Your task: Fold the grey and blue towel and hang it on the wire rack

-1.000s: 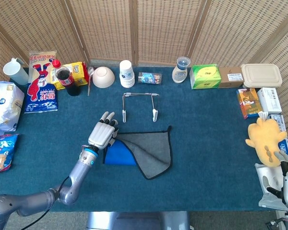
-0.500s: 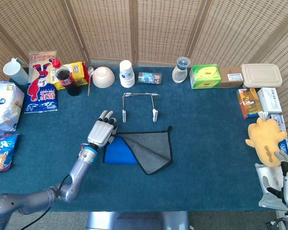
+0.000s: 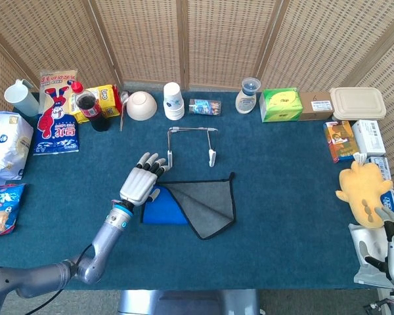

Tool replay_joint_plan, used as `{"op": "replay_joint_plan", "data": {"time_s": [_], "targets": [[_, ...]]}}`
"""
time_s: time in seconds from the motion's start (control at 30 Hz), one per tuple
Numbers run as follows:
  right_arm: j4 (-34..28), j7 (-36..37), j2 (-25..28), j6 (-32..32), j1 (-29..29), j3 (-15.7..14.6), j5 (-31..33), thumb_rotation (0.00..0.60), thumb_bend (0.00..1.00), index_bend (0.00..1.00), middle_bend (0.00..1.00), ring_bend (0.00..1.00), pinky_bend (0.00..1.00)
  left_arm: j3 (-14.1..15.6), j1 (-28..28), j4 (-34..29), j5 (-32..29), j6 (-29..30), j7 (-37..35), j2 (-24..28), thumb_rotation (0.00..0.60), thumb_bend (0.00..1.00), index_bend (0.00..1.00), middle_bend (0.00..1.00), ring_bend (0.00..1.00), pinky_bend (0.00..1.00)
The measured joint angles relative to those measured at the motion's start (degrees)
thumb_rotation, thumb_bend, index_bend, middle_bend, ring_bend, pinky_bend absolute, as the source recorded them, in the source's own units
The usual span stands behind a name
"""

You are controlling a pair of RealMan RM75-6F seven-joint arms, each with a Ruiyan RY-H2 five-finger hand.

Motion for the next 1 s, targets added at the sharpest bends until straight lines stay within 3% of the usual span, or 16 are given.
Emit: {"op": "replay_joint_plan", "data": {"time_s": [0.17, 0.5, 0.77, 1.0], "targets": [[0.0, 0.2, 0.2, -1.0, 0.9, -0.1, -1.2, 0.6, 0.35, 0.11, 0.11, 0.0, 0.0, 1.7, 1.9, -7.1, 3.1, 2.7, -1.5, 3.7, 0.6, 0.23, 0.24, 0.16, 0.0, 0.0], [-0.3, 0.2, 0.7, -2.7, 3.5, -0.1, -4.8, 0.6, 0.35, 0.13, 0.11, 0.0, 0.0, 8.0, 8.9, -21.3, 11.6, 11.3, -4.7, 14.3, 0.6, 0.23, 0.26, 0.17, 0.0, 0.0], [-0.7, 0.4, 0.4, -6.7, 7.3, -0.7, -8.8, 0.6, 0.35, 0.14, 0.11, 0.0, 0.0, 12.5, 14.3, -26.4, 13.7, 15.7, -5.9, 21.3, 0.6, 0.23, 0.27, 0.17, 0.0, 0.0], [-1.4, -1.3, -1.4, -13.2, 12.9, -1.2, -12.5, 0.6, 0.33, 0.14, 0.11, 0.0, 0.0, 16.3, 22.2, -27.9, 15.8, 24.8, -9.8, 26.4, 0.6, 0.23, 0.29, 0.19, 0.0, 0.0]]}}
